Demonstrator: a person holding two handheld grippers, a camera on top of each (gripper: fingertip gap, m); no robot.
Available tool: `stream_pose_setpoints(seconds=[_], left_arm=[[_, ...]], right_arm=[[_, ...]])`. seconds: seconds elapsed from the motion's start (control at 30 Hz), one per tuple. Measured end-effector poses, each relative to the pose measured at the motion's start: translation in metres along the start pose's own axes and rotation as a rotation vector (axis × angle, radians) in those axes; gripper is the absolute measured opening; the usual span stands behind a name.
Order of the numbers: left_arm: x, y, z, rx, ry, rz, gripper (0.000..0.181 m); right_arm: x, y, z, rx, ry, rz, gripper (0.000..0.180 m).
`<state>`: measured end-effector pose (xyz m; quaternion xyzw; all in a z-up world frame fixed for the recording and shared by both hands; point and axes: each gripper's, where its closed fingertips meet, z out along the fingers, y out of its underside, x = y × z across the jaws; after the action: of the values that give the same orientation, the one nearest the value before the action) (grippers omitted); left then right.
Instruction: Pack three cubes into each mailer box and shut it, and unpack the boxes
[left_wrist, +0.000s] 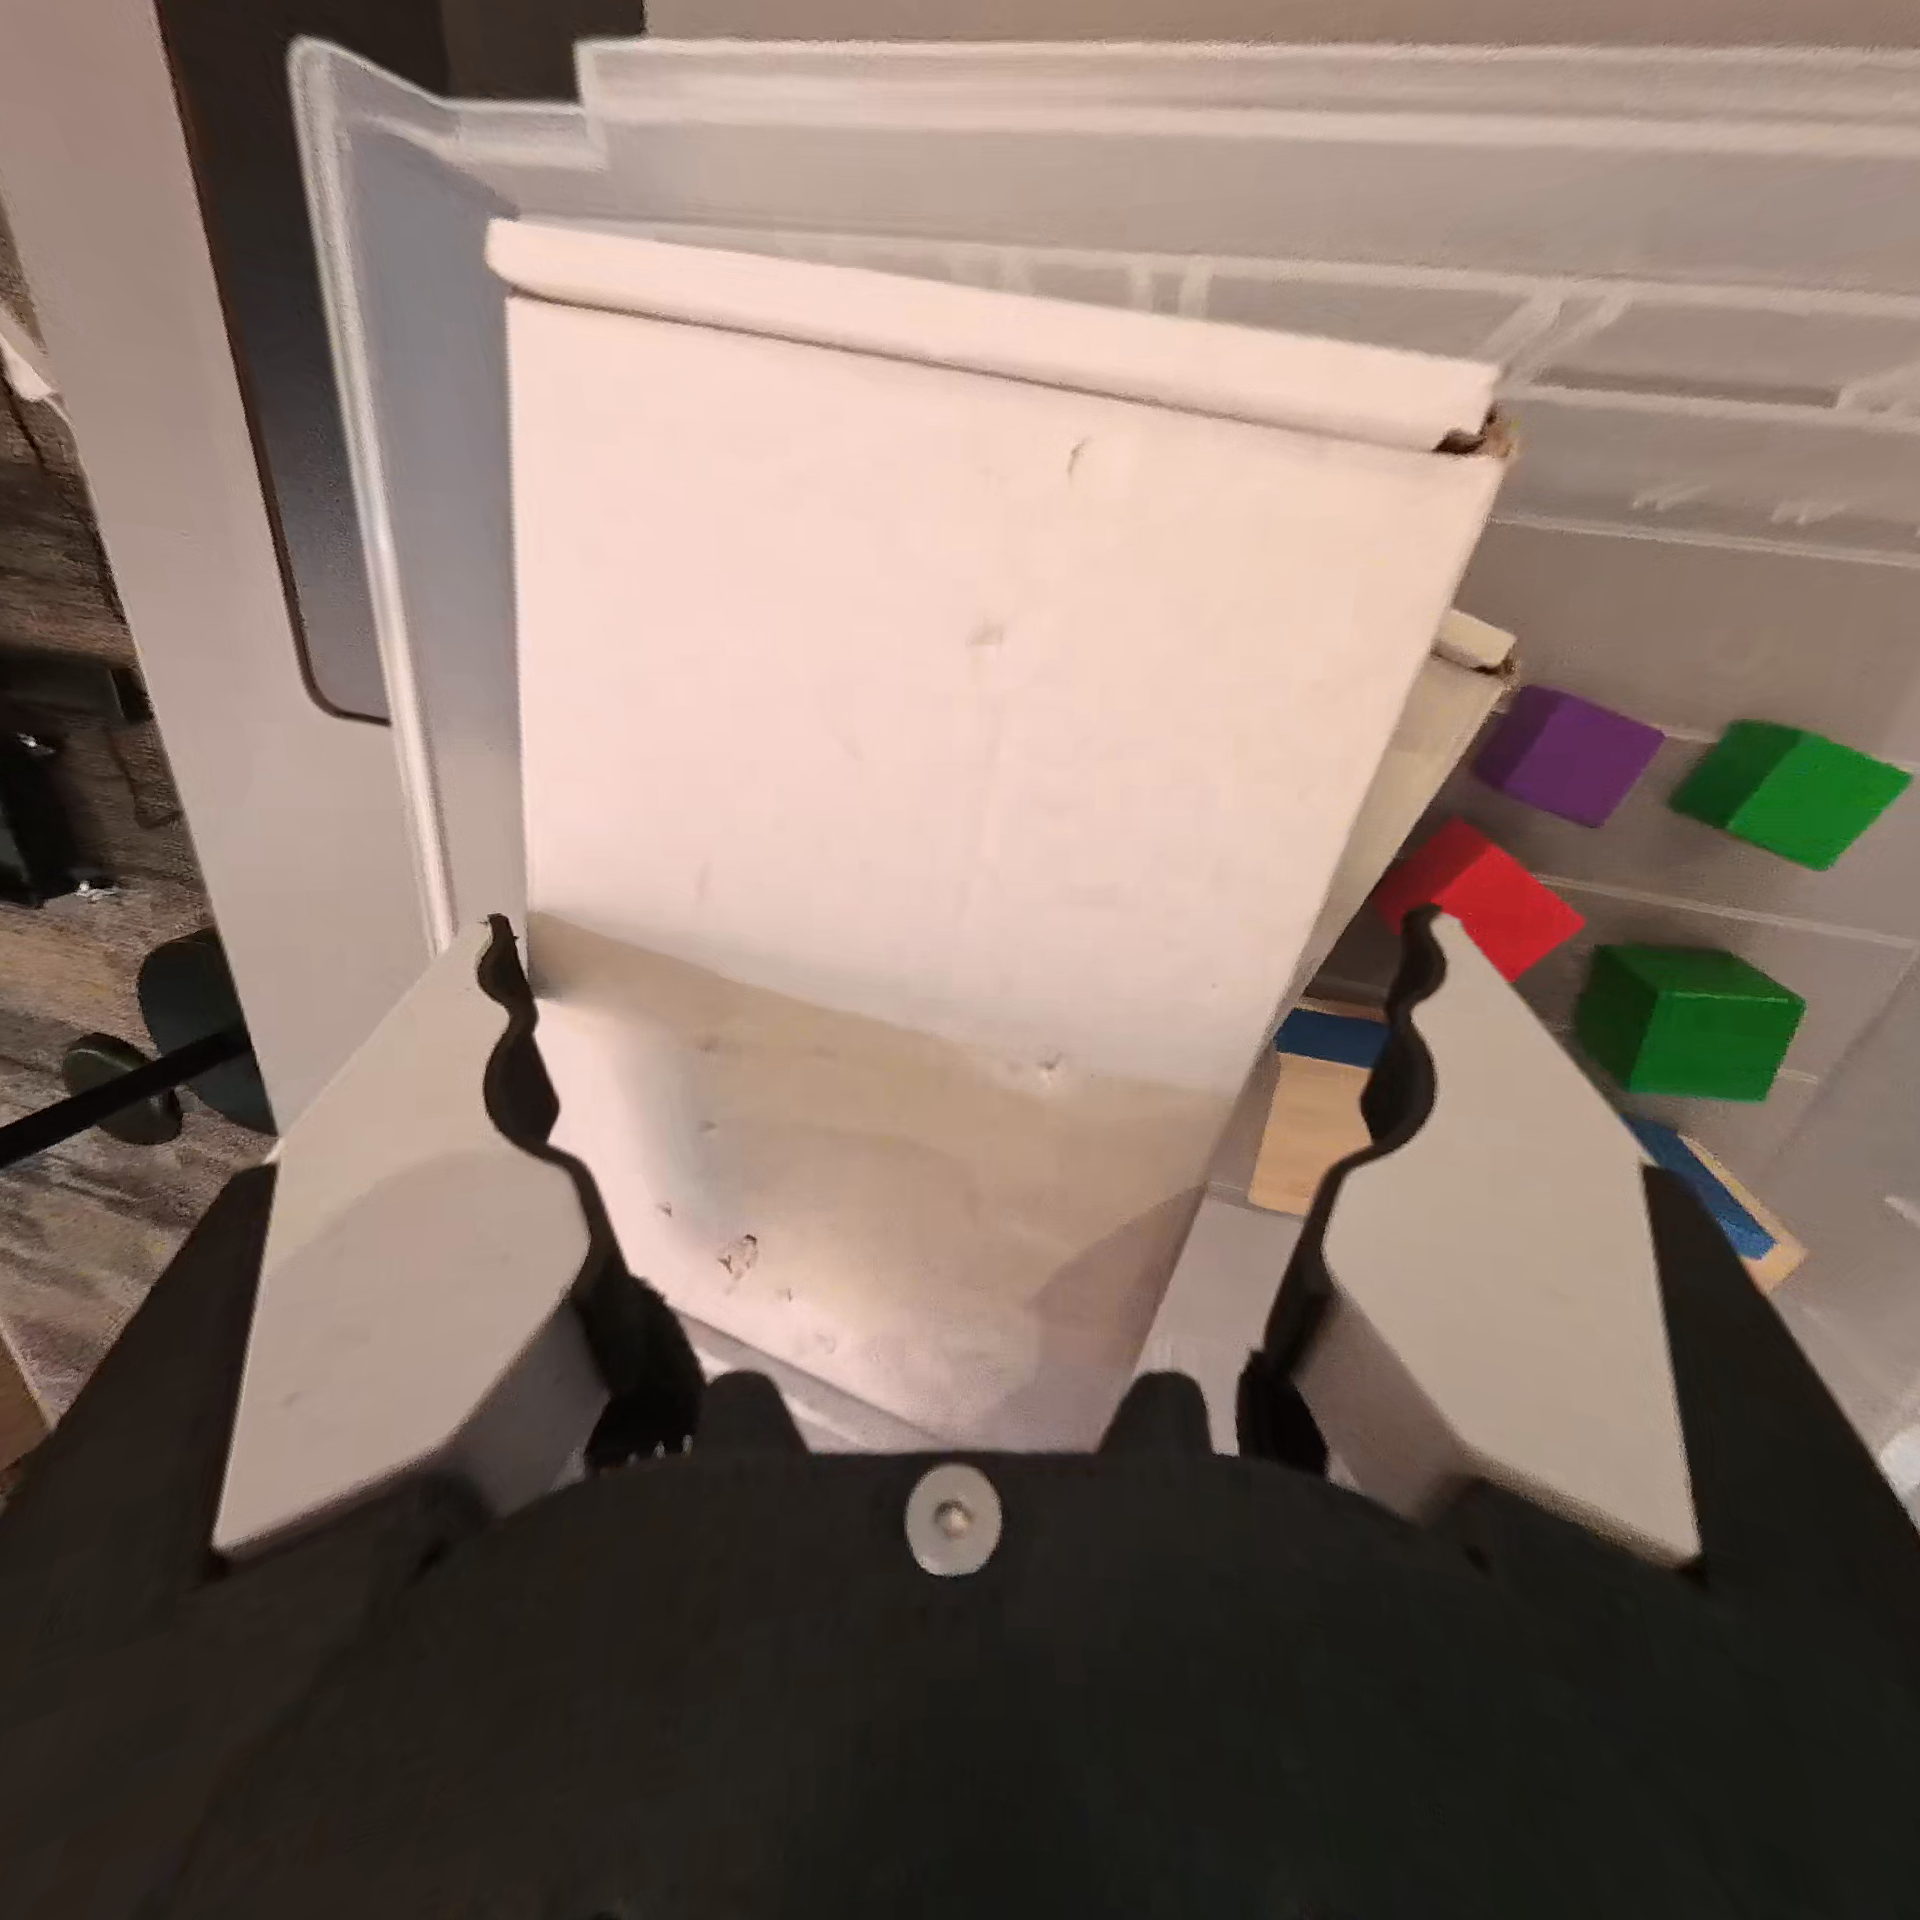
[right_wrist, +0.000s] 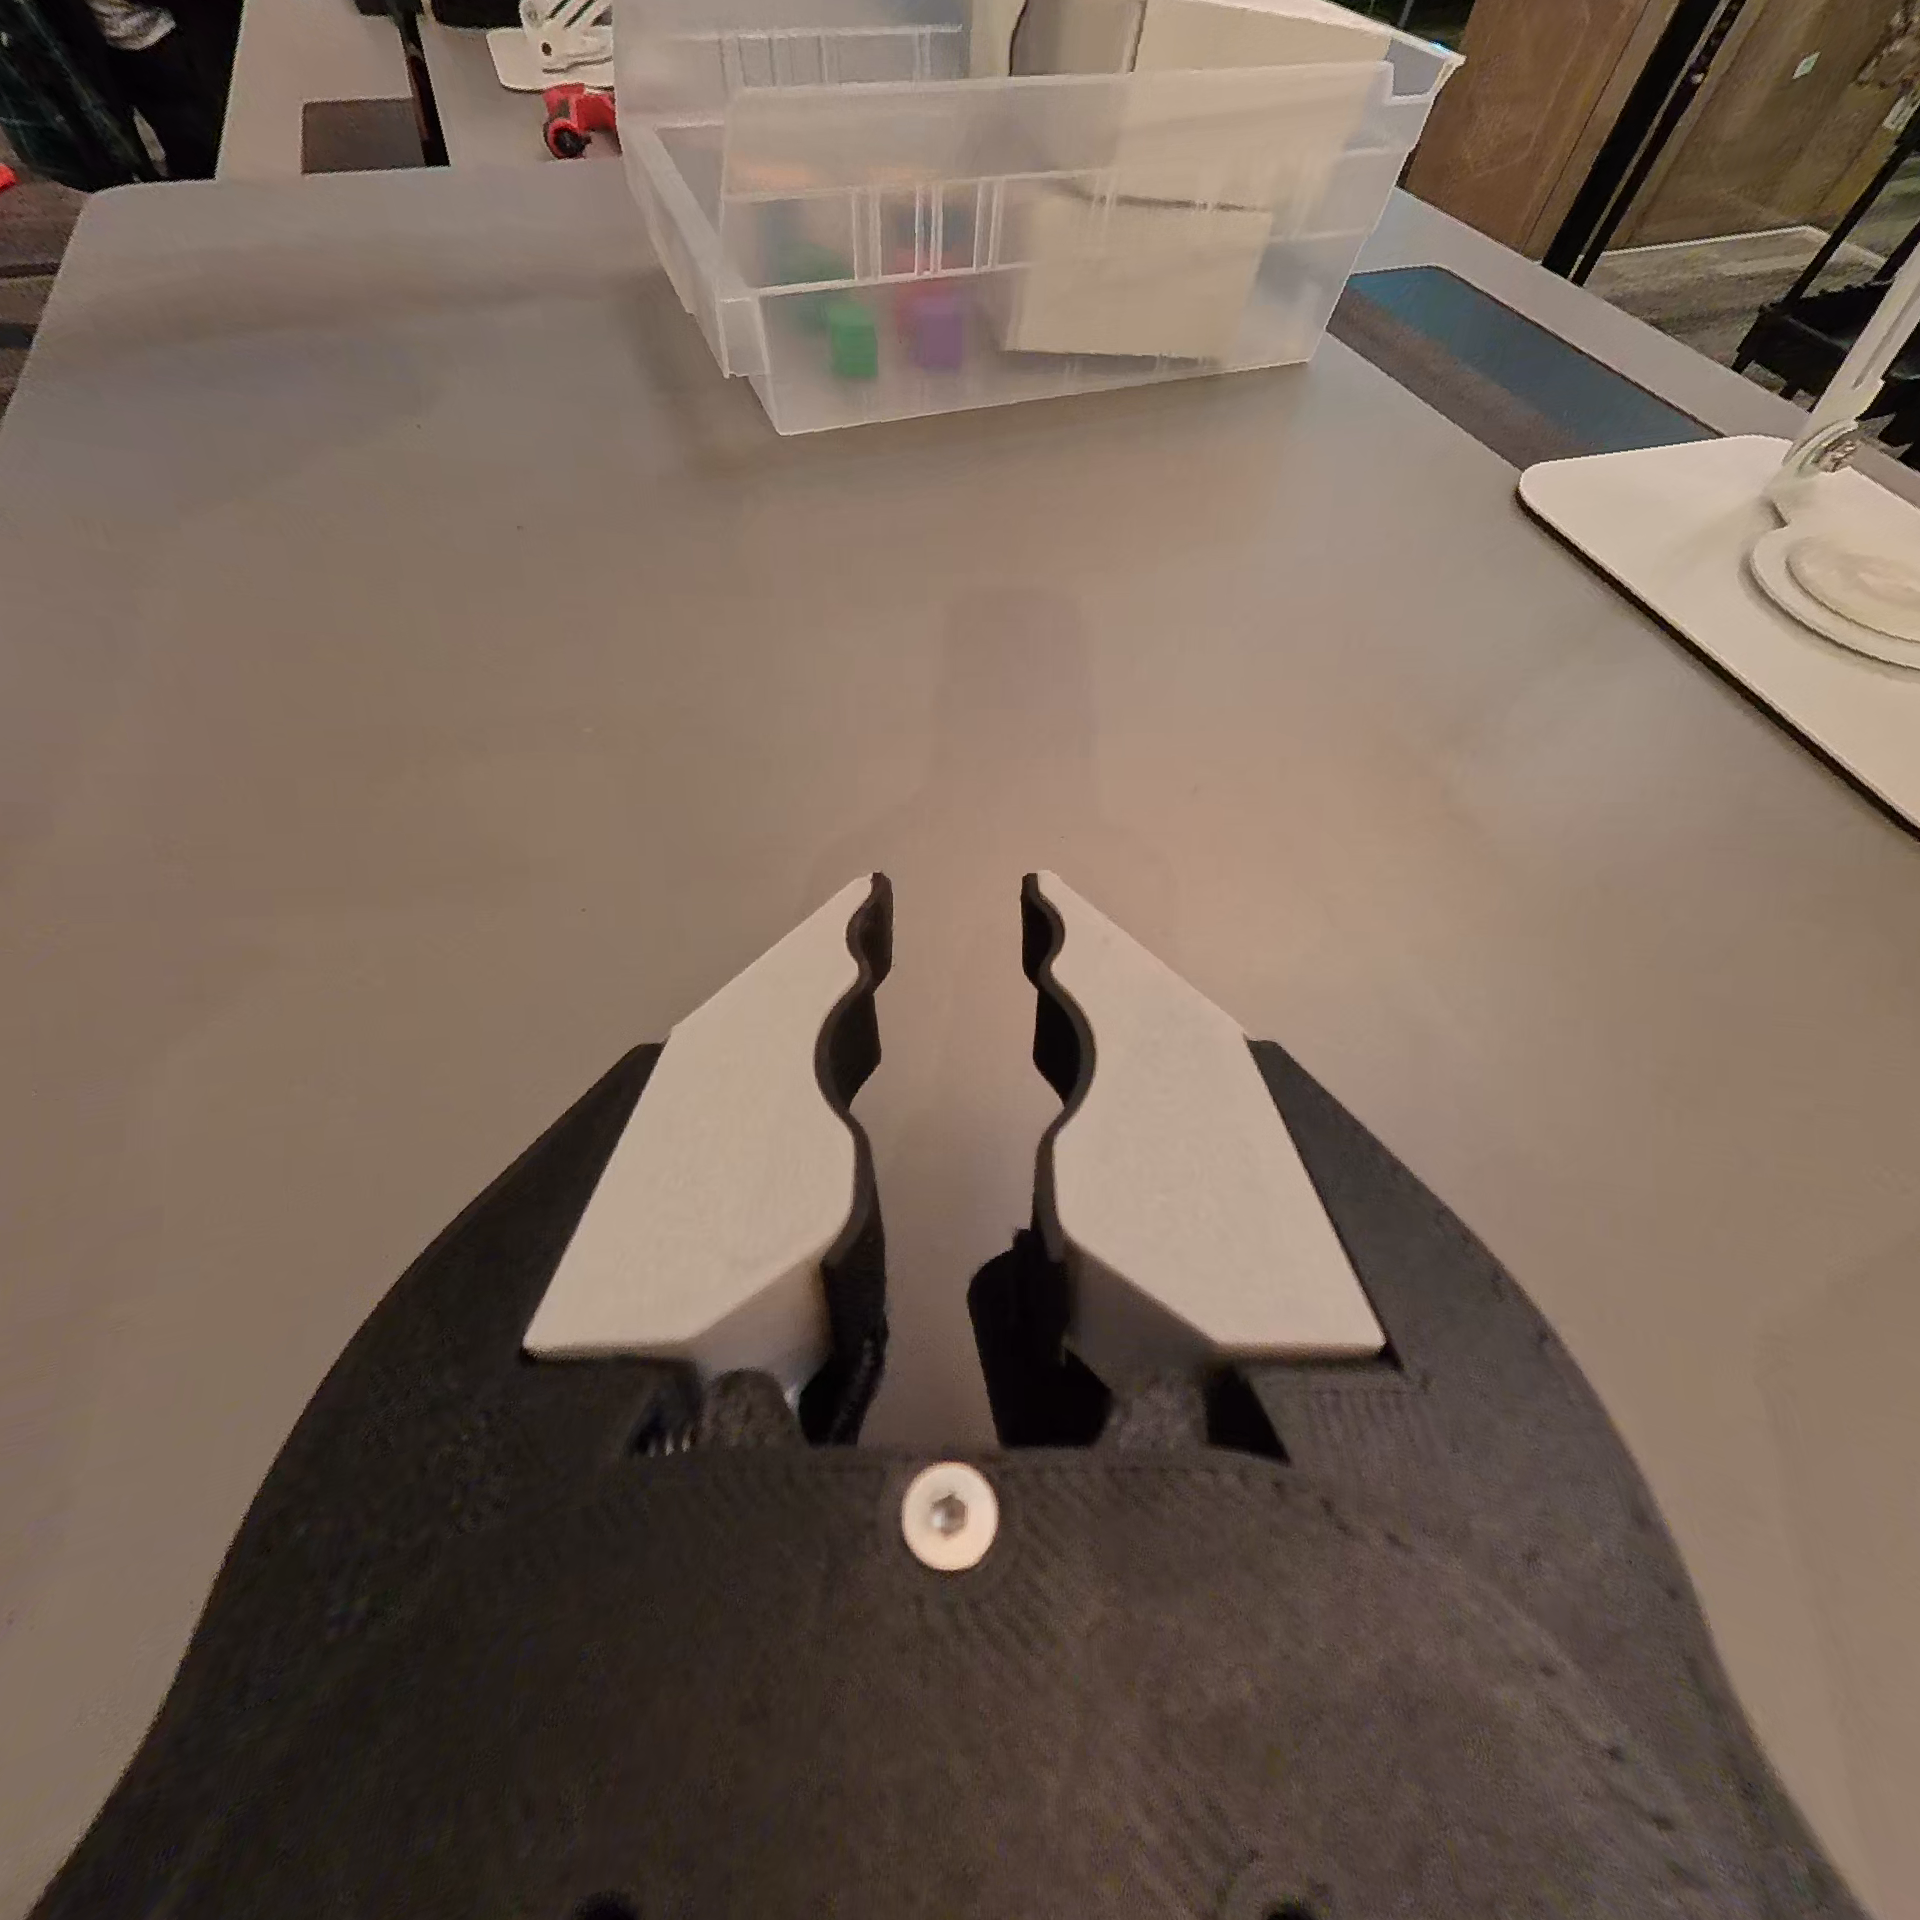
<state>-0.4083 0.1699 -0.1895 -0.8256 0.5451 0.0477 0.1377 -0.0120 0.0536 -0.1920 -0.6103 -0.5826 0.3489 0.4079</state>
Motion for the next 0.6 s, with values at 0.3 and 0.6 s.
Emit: stream_pose_setpoints(seconds=[0.3, 0.6], left_arm=[[-0.003, 0.003, -0.006, 0.007, -0.052, -0.059, 0.133], [-0.01, -0.007, -0.055, 0.12, -0.214, -0.141, 0.131]], right_arm=[[-0.002, 0.0, 0.0, -0.001, -0.004, -0.009, 0.022], [0.003, -0.005, -0.004, 0.036, 0.025, 0.006, 0.026]])
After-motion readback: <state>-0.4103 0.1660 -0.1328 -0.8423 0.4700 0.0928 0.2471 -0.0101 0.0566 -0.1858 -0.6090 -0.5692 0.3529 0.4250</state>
